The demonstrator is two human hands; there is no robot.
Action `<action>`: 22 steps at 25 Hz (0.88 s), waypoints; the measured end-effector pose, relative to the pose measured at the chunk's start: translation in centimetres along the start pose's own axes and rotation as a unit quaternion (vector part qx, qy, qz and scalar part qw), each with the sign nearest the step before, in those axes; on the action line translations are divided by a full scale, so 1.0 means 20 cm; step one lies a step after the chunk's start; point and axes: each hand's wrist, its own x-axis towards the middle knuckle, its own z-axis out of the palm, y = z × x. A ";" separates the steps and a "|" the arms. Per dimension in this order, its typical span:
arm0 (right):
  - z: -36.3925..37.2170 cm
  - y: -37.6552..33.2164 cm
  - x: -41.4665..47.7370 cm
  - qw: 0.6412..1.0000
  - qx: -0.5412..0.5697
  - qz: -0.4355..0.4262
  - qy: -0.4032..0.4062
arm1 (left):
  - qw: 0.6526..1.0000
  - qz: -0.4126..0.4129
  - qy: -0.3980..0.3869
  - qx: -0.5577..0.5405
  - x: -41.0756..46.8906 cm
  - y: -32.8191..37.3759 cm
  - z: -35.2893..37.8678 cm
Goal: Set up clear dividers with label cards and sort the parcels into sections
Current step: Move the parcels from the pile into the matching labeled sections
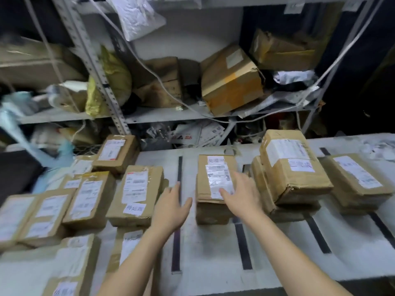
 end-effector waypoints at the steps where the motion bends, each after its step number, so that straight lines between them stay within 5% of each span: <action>1: -0.01 -0.05 0.03 0.998 -0.047 -0.035 -0.012 | 0.999 -0.004 0.017 0.044 -0.01 -0.06 -0.08; 5: 0.01 -0.33 0.09 0.973 -0.163 -0.148 -0.074 | 0.975 -0.034 0.072 0.205 -0.10 -0.37 -0.46; 10: 0.22 -0.75 0.03 0.947 -0.190 -0.235 -0.112 | 0.953 -0.082 0.112 0.269 -0.24 -0.85 -0.82; 22: 0.99 -1.60 -0.36 0.948 -0.163 -0.228 -0.150 | 0.959 -0.110 0.099 0.243 -0.42 -2.01 -1.22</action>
